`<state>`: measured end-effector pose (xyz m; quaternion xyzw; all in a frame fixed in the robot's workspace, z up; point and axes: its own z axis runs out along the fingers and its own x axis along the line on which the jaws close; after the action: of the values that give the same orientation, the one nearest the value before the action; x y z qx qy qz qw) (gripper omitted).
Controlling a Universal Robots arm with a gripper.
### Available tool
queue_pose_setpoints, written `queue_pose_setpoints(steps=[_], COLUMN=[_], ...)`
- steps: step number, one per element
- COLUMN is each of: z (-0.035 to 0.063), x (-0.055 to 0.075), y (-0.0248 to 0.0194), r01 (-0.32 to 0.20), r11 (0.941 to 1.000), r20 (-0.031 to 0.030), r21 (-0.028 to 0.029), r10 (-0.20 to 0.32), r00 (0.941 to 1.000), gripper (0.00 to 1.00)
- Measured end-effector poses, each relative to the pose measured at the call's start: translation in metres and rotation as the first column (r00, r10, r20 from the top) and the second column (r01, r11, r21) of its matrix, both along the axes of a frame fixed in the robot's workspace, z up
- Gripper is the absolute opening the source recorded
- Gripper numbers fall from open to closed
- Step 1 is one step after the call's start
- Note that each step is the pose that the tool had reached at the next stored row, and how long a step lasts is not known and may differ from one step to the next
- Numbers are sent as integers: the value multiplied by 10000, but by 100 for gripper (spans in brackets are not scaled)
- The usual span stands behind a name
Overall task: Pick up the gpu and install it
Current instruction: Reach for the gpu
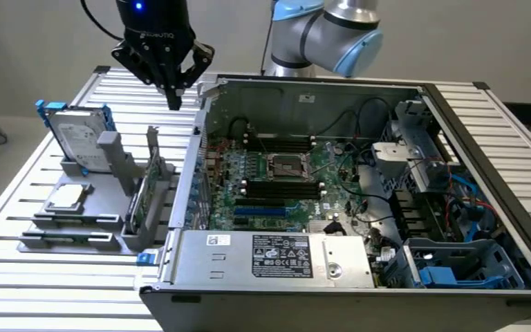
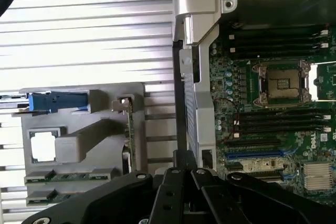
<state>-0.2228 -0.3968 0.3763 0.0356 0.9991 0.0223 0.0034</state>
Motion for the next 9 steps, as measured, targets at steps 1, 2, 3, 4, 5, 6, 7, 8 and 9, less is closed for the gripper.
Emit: queue_pose_setpoints(steps=[1,2,3,4,5,6,7,8,9], z=[-9,-18,-27,-36,-45,-54,-63,-72,-81], x=[-45,-90,-139,-184,-229,-274,-319,-365,-410], y=[1,2,2,3,3,3,3,3,3], r01=[0,-2,-1,-1,0,-1,-2,-1,-1], r11=[10000,10000,10000,10000,10000,10000,10000,10000,10000], r20=[-7,-14,-22,-30,-40,-50,-60,-71,-82], r21=[-2,-4,-6,-9,-11,-13,-14,-15,-16], r10=[0,2,1,1,0,1,2,1,1], r00=[10000,10000,10000,10000,10000,10000,10000,10000,10000], gripper=[11,11,11,11,11,11,11,11,11])
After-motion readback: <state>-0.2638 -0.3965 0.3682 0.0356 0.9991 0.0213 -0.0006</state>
